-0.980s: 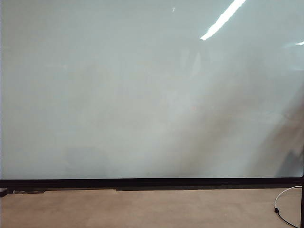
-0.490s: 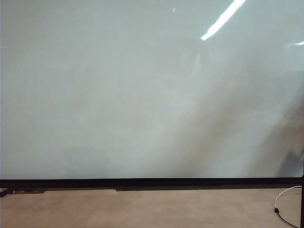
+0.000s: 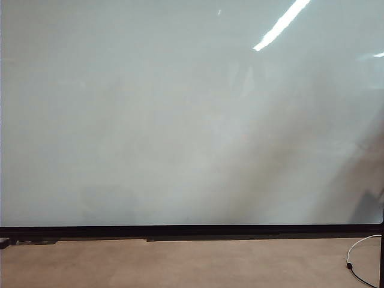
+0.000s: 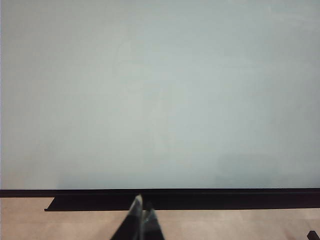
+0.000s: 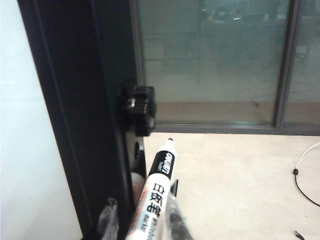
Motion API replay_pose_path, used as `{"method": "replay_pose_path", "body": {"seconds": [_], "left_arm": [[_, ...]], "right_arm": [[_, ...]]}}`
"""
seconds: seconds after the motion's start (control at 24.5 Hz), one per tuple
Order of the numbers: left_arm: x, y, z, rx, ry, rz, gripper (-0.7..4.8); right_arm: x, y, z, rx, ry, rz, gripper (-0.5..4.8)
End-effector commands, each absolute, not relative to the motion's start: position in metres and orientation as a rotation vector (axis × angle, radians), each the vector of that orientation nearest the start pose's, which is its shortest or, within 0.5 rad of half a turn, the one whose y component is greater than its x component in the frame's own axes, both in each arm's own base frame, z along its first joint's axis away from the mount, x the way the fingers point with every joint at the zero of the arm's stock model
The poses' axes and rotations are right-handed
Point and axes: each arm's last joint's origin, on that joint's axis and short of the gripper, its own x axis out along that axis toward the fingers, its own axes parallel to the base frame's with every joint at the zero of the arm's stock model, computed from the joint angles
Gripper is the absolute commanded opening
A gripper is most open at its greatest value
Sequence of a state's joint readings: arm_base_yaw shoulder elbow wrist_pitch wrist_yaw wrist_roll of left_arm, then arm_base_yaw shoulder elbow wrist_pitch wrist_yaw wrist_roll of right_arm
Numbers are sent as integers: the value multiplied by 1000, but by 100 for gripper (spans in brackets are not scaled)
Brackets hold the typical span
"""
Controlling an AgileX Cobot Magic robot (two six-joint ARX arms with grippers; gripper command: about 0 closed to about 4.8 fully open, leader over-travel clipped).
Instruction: Pick up the pen on the shelf to the right of the whiteboard and draw a check mark.
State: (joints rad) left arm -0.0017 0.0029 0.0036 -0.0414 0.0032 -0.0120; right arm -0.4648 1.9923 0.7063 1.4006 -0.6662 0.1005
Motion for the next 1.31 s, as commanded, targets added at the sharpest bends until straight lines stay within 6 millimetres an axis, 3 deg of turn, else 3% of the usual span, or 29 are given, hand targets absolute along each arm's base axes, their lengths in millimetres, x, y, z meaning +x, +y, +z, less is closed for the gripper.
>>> {"method": "replay_pose_path", "body": {"seconds": [0.04, 0.41, 0.65, 1.02, 1.18, 1.31], "left_arm": [[97, 0, 163, -8, 25, -5, -5], [97, 0, 163, -8, 25, -5, -5], [97, 0, 163, -8, 25, -5, -4], [97, 0, 163, -8, 26, -5, -4], [97, 0, 163, -8, 25, -5, -4], [97, 0, 163, -8, 26, -5, -4]], "right_arm": [[316, -139, 140, 28, -104, 204, 99], [315, -140, 140, 28, -102, 208, 1], [313, -142, 143, 22, -109, 211, -3], [303, -153, 163, -11, -161, 138, -3], [292, -157, 167, -18, -167, -13, -3], [281, -148, 171, -13, -178, -128, -3]]}}
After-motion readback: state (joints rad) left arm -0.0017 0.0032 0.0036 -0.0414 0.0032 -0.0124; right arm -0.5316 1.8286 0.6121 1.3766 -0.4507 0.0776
